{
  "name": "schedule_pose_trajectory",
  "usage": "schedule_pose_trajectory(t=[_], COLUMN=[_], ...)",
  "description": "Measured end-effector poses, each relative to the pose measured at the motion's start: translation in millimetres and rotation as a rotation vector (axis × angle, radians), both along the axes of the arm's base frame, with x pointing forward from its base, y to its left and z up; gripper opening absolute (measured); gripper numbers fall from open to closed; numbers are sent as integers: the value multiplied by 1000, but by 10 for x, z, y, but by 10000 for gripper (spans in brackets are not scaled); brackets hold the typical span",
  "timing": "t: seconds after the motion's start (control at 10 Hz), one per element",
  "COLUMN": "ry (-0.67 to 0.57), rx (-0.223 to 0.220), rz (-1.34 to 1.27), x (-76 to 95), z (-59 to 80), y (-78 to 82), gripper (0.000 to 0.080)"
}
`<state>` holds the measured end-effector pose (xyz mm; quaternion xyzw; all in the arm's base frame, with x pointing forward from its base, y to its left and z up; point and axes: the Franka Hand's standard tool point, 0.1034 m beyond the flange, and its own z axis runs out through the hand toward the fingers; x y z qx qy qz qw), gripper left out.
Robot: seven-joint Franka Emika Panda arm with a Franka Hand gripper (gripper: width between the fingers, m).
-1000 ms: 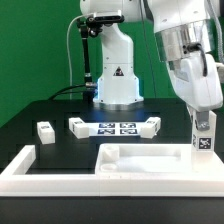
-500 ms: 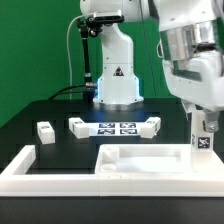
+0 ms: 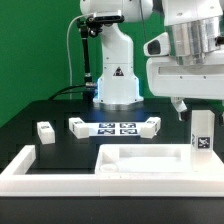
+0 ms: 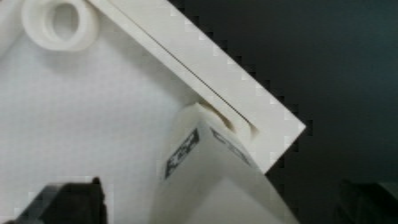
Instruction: Assemble desk
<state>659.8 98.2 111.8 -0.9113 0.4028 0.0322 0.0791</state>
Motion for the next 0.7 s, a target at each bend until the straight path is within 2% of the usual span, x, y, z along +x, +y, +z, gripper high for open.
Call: schedule_pose_trajectory(t=[0.1,0.2,0.3,0.5,0.6,0.7], ry=[-37,-74,-121,-136,-135,-124], rx=[-26,-58,-72,-79,-79,-75], rz=[229,429,586,537,535,451], x=[18,58,101,96,96,95], z=[-6,-22,-20,-22,-27,-30], y=[-50,-52,-10,46,36,40], gripper=[649,649,649,649,513,513])
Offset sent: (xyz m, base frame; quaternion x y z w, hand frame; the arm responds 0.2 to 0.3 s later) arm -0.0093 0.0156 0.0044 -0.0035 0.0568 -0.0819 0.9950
